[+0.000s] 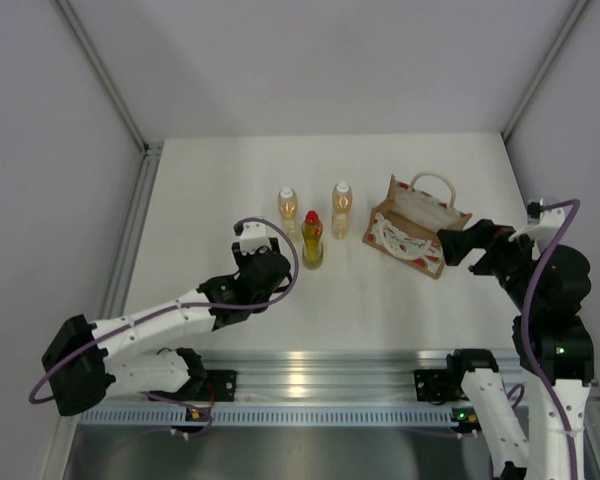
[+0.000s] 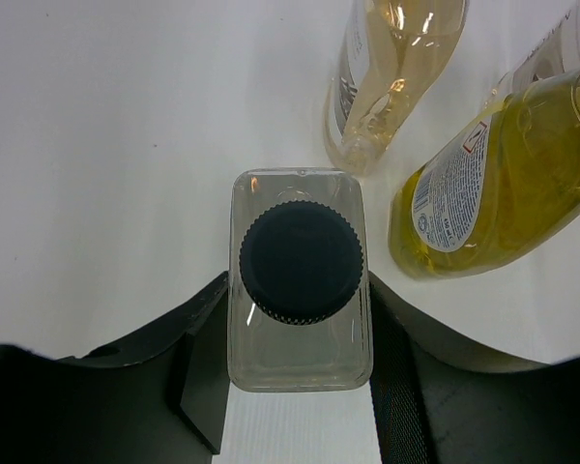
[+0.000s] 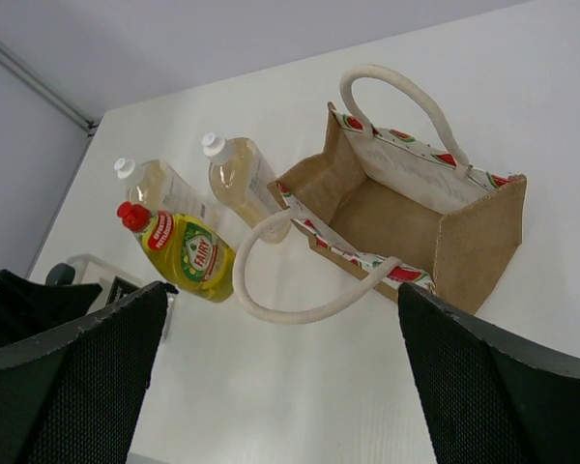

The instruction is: Take the personal care products out of the canvas bag

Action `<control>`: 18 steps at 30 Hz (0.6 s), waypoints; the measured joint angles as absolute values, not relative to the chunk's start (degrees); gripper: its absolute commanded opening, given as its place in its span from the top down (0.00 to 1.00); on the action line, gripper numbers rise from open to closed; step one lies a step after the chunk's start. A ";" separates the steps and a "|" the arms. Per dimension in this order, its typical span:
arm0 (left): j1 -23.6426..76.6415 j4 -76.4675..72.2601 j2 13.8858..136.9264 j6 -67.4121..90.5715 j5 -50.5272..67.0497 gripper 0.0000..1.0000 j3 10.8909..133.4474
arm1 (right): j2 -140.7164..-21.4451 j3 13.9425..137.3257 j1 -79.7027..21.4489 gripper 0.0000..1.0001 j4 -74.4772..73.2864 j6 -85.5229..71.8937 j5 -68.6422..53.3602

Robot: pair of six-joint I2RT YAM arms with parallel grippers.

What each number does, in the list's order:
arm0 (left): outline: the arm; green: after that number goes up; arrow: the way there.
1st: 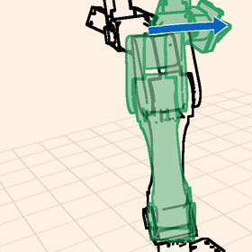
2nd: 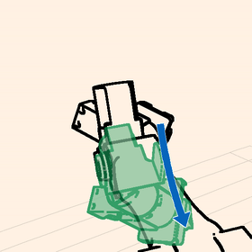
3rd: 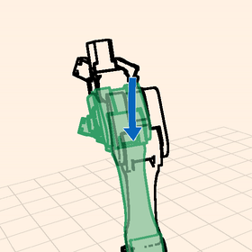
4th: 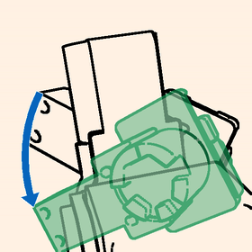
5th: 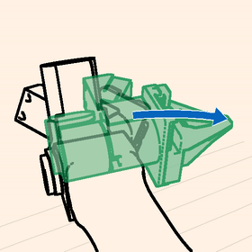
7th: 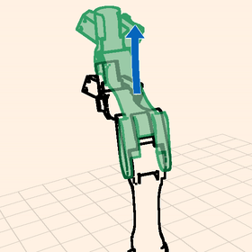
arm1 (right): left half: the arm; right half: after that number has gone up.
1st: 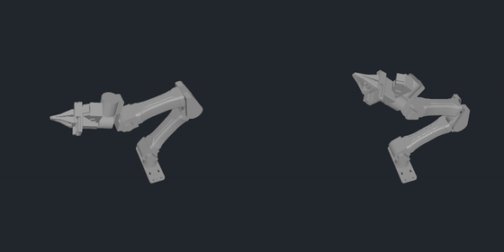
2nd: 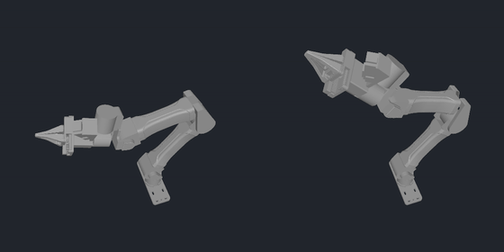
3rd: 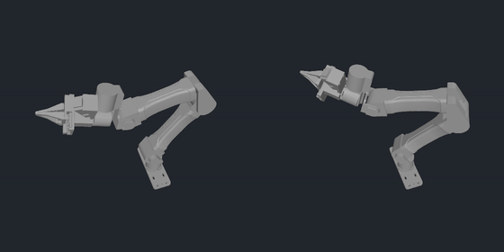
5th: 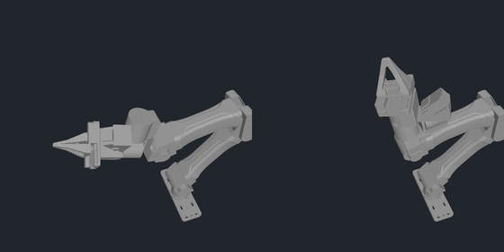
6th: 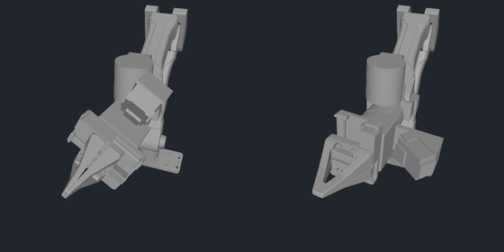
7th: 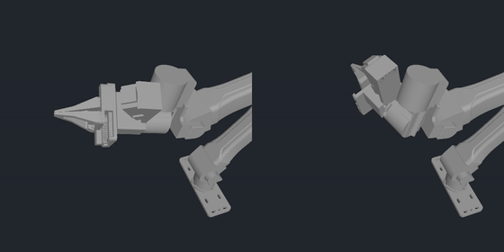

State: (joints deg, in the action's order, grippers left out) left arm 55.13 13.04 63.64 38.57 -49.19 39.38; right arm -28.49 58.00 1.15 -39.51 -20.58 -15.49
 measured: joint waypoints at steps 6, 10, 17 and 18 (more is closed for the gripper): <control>55.13 11.35 66.72 38.41 -50.02 0.84 40.75 | -28.49 57.74 1.15 0.00 -39.66 -20.58 -14.90; 55.13 10.48 68.05 37.67 -49.78 0.38 41.54 | -28.49 57.71 1.15 0.01 -39.66 -20.58 -13.80; 55.13 10.57 67.55 36.47 -47.99 0.02 42.15 | -28.58 56.95 1.04 0.00 -39.94 -20.53 -10.92; 55.13 10.96 67.13 36.27 -47.66 0.02 42.48 | -28.62 56.88 0.54 0.01 -39.90 -20.45 -10.09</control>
State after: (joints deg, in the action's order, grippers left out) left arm 55.13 10.96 67.13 36.27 -47.66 42.48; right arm -28.62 56.88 0.54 -39.90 -20.45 -10.09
